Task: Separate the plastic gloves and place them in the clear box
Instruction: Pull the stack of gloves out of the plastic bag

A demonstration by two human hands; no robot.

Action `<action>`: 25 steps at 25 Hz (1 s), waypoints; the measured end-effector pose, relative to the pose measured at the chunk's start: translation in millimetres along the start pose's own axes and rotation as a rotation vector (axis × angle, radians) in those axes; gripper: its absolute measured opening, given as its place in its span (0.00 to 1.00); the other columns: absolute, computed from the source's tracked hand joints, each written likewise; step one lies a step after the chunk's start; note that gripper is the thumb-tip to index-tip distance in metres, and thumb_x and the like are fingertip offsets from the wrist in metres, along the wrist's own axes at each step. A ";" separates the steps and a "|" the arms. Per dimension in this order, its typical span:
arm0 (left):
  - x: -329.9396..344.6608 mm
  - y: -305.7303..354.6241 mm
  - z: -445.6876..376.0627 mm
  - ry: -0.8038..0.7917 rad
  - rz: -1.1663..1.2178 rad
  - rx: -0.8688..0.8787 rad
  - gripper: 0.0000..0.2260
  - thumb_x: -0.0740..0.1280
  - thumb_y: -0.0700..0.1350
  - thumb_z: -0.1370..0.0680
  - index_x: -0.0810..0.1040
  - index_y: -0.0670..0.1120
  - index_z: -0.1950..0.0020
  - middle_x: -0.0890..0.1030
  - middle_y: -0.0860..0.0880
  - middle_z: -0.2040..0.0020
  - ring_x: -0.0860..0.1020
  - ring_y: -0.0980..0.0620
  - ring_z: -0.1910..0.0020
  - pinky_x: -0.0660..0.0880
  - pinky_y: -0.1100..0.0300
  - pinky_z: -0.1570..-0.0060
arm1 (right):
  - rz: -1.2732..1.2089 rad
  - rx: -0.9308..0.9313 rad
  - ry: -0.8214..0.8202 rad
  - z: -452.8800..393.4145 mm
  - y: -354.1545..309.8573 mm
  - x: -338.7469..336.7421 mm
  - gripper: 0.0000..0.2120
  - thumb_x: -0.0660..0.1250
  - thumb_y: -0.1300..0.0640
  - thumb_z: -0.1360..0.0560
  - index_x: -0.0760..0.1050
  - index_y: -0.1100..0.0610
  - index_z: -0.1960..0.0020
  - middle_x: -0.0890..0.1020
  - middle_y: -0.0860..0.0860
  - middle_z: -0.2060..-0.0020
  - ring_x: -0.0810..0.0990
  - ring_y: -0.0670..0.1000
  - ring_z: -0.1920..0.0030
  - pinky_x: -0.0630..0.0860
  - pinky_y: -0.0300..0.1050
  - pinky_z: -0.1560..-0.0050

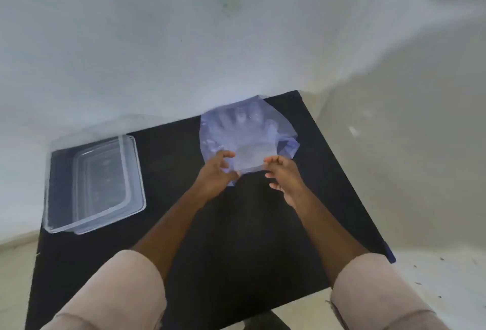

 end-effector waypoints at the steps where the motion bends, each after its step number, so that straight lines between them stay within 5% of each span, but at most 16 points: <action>1: 4.2 2.5 -3.6 0.023 -0.224 0.032 0.24 0.73 0.45 0.29 0.73 0.54 0.34 0.74 0.43 0.38 0.74 0.42 0.39 0.73 0.49 0.41 | 0.008 0.024 0.074 -10.5 1.8 -5.7 0.03 0.66 0.58 0.25 0.76 0.57 0.52 0.79 0.52 0.57 0.75 0.50 0.59 0.72 0.44 0.62; 4: 26.0 -6.9 -21.7 0.050 -0.731 0.044 0.24 0.70 0.50 0.27 0.72 0.61 0.32 0.55 0.44 0.23 0.56 0.38 0.25 0.59 0.38 0.30 | 0.081 0.068 0.307 -47.3 12.3 -19.1 0.07 0.69 0.56 0.28 0.72 0.56 0.60 0.78 0.57 0.58 0.73 0.51 0.64 0.68 0.41 0.69; 7: 38.3 -11.4 -45.1 0.032 -0.811 0.004 0.25 0.68 0.51 0.26 0.69 0.62 0.29 0.48 0.44 0.21 0.52 0.37 0.24 0.56 0.38 0.29 | 0.140 0.006 0.363 -71.6 7.5 -14.2 0.12 0.71 0.55 0.29 0.73 0.61 0.52 0.76 0.56 0.55 0.74 0.52 0.62 0.67 0.39 0.70; 10: 43.6 -10.5 -63.5 0.019 -0.844 0.007 0.31 0.67 0.51 0.26 0.61 0.60 0.24 0.53 0.43 0.22 0.57 0.37 0.25 0.60 0.37 0.31 | 0.170 -0.003 0.363 -87.2 3.8 -11.9 0.17 0.71 0.55 0.29 0.72 0.62 0.44 0.77 0.53 0.53 0.77 0.54 0.56 0.77 0.47 0.58; 13: 36.5 -8.5 -78.3 0.061 -0.820 -0.012 0.35 0.67 0.49 0.25 0.54 0.58 0.22 0.63 0.42 0.29 0.68 0.38 0.32 0.69 0.38 0.36 | 0.269 0.007 0.354 -101.9 0.5 -9.6 0.09 0.72 0.56 0.31 0.75 0.60 0.57 0.80 0.54 0.60 0.80 0.56 0.60 0.80 0.52 0.58; 16: 29.0 -4.9 -83.4 0.076 -0.713 -0.038 0.37 0.65 0.47 0.24 0.48 0.58 0.21 0.68 0.41 0.35 0.75 0.39 0.42 0.77 0.45 0.50 | 0.102 -0.060 0.338 -104.8 -6.8 -1.2 0.11 0.72 0.61 0.34 0.70 0.59 0.68 0.75 0.53 0.70 0.75 0.53 0.68 0.75 0.48 0.66; 18: 25.0 -2.0 -84.3 0.092 -0.637 -0.041 0.37 0.64 0.45 0.23 0.46 0.59 0.21 0.70 0.41 0.36 0.76 0.40 0.45 0.77 0.49 0.56 | -0.080 -0.107 0.305 -100.4 -11.5 11.3 0.08 0.72 0.61 0.34 0.73 0.60 0.63 0.79 0.52 0.65 0.78 0.51 0.63 0.77 0.45 0.63; 21: 17.5 -0.3 -86.9 0.118 -0.596 -0.047 0.37 0.64 0.43 0.23 0.47 0.59 0.21 0.70 0.41 0.37 0.76 0.41 0.46 0.77 0.50 0.57 | -0.353 0.063 0.226 -104.8 1.3 34.9 0.15 0.74 0.58 0.31 0.76 0.59 0.46 0.83 0.55 0.49 0.83 0.57 0.50 0.82 0.54 0.50; 25: 7.6 -7.0 -86.1 0.098 -0.600 -0.070 0.36 0.63 0.46 0.24 0.47 0.60 0.21 0.70 0.42 0.37 0.76 0.41 0.49 0.79 0.47 0.56 | -0.338 0.135 0.253 -82.0 3.1 31.1 0.03 0.69 0.62 0.27 0.77 0.58 0.54 0.83 0.58 0.53 0.83 0.57 0.55 0.81 0.49 0.61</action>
Point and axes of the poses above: each hand's wrist, its own z-axis away from the middle knuckle, its own x-axis out of the palm, y = z × x, the point moved 6 cm from there along -z, towards the middle knuckle
